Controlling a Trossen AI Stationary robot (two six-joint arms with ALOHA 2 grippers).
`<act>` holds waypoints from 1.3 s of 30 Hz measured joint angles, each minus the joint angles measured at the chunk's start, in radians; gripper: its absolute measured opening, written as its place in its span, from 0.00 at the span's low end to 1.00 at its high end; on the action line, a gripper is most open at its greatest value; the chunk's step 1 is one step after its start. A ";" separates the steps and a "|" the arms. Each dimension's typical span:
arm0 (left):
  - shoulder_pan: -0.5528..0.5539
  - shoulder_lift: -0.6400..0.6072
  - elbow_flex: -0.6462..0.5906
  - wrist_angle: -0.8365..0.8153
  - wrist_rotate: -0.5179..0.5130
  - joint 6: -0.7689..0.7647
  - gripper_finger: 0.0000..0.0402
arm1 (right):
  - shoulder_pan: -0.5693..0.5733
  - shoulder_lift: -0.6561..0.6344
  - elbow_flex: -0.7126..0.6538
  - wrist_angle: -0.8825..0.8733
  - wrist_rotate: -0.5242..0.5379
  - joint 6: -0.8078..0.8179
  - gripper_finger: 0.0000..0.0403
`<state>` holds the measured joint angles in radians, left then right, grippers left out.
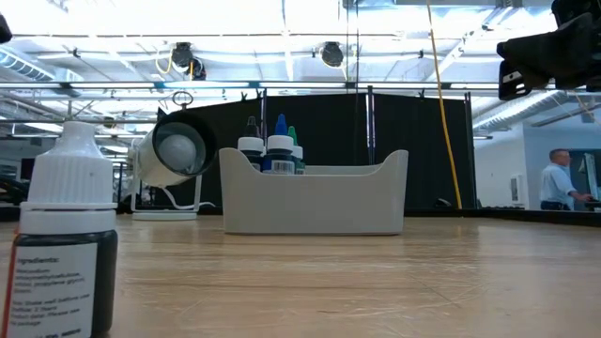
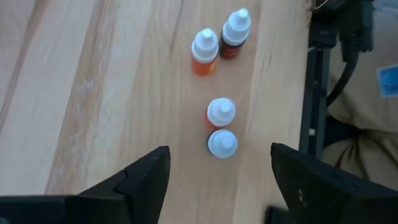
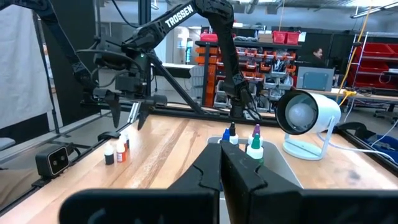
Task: Pick & Place food coloring
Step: Put the small blue food coloring bottle into the gray bin
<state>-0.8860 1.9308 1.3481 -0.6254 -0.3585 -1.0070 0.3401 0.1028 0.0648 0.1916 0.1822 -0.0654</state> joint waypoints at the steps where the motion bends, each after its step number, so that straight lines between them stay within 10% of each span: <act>1: 0.000 0.000 -0.005 0.004 0.000 -0.005 0.68 | 0.000 0.000 0.000 0.000 0.000 0.000 0.00; 39: 0.012 0.024 -0.029 0.123 -0.017 -0.009 0.67 | 0.000 0.000 0.000 0.008 0.000 -0.002 0.00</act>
<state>-0.8742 1.9551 1.3194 -0.5028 -0.3754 -1.0159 0.3401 0.1028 0.0647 0.1992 0.1824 -0.0669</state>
